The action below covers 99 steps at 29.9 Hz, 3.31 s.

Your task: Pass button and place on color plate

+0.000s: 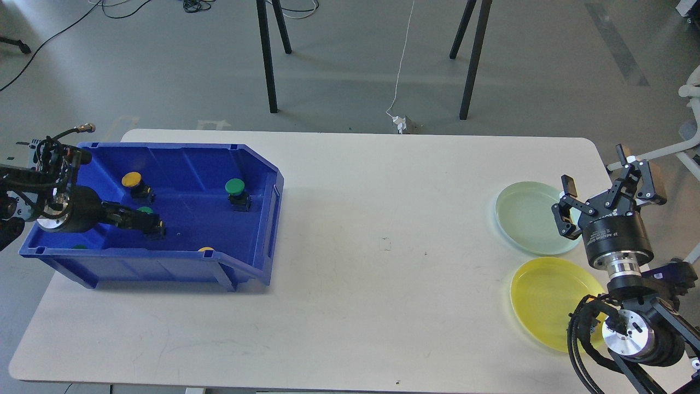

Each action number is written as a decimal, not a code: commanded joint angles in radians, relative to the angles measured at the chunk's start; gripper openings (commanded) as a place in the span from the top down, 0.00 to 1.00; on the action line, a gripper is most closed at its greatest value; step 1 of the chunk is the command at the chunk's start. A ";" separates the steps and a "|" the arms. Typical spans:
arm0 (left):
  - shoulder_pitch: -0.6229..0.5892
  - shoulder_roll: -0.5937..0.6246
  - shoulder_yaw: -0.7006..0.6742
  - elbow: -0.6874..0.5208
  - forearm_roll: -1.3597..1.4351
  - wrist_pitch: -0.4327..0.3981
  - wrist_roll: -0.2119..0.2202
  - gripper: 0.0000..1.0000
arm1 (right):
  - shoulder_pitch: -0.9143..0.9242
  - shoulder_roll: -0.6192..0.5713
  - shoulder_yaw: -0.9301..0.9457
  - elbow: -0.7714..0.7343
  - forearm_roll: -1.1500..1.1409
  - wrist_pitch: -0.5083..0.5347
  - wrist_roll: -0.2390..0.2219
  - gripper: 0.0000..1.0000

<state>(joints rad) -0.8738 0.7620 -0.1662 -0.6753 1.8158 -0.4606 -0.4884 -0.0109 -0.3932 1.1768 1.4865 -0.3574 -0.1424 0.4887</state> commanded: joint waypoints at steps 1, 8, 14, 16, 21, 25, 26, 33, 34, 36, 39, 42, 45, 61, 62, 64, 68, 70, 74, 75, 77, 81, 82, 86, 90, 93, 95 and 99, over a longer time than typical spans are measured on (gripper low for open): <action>-0.001 -0.035 0.001 0.045 -0.003 0.004 0.000 0.02 | -0.010 0.002 0.000 0.000 0.000 0.000 0.000 0.02; -0.001 -0.089 0.001 0.103 -0.004 0.004 0.000 0.02 | -0.029 -0.001 0.007 0.000 0.000 0.000 0.000 0.02; -0.001 -0.122 0.007 0.141 -0.009 0.005 0.000 0.05 | -0.037 -0.003 0.009 0.000 0.000 0.000 0.000 0.02; -0.001 -0.127 0.008 0.151 -0.009 0.010 0.000 0.12 | -0.038 -0.003 0.009 0.000 0.000 0.000 0.000 0.02; 0.002 -0.124 0.014 0.152 -0.004 0.069 0.000 0.41 | -0.041 -0.003 0.007 0.000 0.000 0.000 0.000 0.02; 0.004 -0.122 0.045 0.152 -0.004 0.085 0.000 0.55 | -0.047 -0.006 0.006 0.000 0.000 0.000 0.000 0.02; 0.004 -0.121 0.050 0.152 -0.004 0.088 0.000 0.57 | -0.047 -0.006 0.006 0.000 0.000 0.000 0.000 0.02; 0.006 -0.119 0.056 0.152 -0.004 0.086 0.000 0.80 | -0.060 -0.007 0.007 0.001 0.000 0.001 0.000 0.02; 0.006 -0.119 0.056 0.152 -0.004 0.086 0.000 0.86 | -0.061 -0.007 0.007 0.001 0.000 0.001 0.000 0.02; 0.006 -0.119 0.056 0.152 -0.004 0.088 0.000 0.93 | -0.061 -0.007 0.007 0.001 0.000 0.001 0.000 0.02; -0.005 -0.119 0.054 0.140 -0.006 0.079 0.000 0.95 | -0.061 -0.007 0.007 0.001 0.000 0.001 0.000 0.02; -0.025 -0.093 0.030 0.070 -0.033 0.048 0.000 0.96 | -0.061 -0.007 0.009 0.001 0.000 0.001 0.000 0.02; -0.098 0.035 0.010 -0.076 -0.162 -0.028 0.000 0.96 | -0.060 -0.007 0.007 0.001 -0.002 0.001 0.000 0.02; -0.155 -0.062 -0.286 -0.518 -0.839 -0.028 0.000 0.96 | -0.063 -0.182 -0.124 0.225 -0.101 0.003 0.000 0.02; -0.157 -0.111 -0.285 -0.489 -0.839 -0.028 0.000 0.96 | -0.072 -0.188 -0.134 0.244 -0.101 0.004 0.000 0.02; -0.152 -0.202 -0.282 -0.399 -0.836 -0.028 0.000 0.96 | -0.086 -0.182 -0.143 0.247 -0.098 0.021 0.000 0.02; -0.133 -0.355 -0.271 -0.262 -0.816 -0.028 0.000 0.96 | -0.077 -0.150 -0.164 0.245 -0.089 0.072 0.000 0.02; -0.116 -0.378 -0.283 -0.262 -0.814 -0.028 0.000 0.96 | -0.048 -0.125 -0.203 0.245 -0.087 0.073 0.000 0.02; -0.114 -0.385 -0.279 -0.259 -0.814 -0.028 0.000 0.95 | 0.101 -0.116 -0.305 0.221 -0.043 0.064 0.000 0.02; -0.114 -0.385 -0.276 -0.259 -0.814 -0.028 0.000 0.95 | 0.135 -0.110 -0.336 0.207 -0.011 0.064 0.000 0.03; -0.113 -0.383 -0.276 -0.262 -0.814 -0.028 0.000 0.95 | 0.227 -0.089 -0.393 0.172 0.053 0.064 0.000 0.03; -0.113 -0.382 -0.276 -0.264 -0.814 -0.028 0.000 0.95 | 0.354 -0.035 -0.442 0.066 0.090 0.063 0.000 0.03; -0.113 -0.382 -0.276 -0.264 -0.814 -0.028 0.000 0.95 | 0.380 -0.024 -0.451 0.043 0.094 0.064 0.000 0.03; -0.113 -0.380 -0.274 -0.262 -0.814 -0.028 0.000 0.95 | 0.459 0.007 -0.509 -0.012 0.094 0.063 0.000 0.03; -0.113 -0.380 -0.276 -0.262 -0.814 -0.028 0.000 0.95 | 0.545 0.056 -0.589 -0.061 0.092 0.058 0.000 0.03; -0.114 -0.379 -0.276 -0.262 -0.814 -0.028 0.000 0.95 | 0.598 0.091 -0.624 -0.104 0.094 0.055 0.000 0.03; -0.113 -0.377 -0.276 -0.262 -0.814 -0.028 0.000 0.95 | 0.624 0.109 -0.637 -0.126 0.094 0.055 0.000 0.03; -0.113 -0.377 -0.276 -0.262 -0.814 -0.028 0.000 0.95 | 0.652 0.140 -0.645 -0.152 0.094 0.055 0.000 0.04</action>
<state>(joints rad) -0.9865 0.3846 -0.4414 -0.9373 1.0018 -0.4887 -0.4887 0.6251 -0.2733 0.5375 1.3515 -0.2644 -0.0875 0.4887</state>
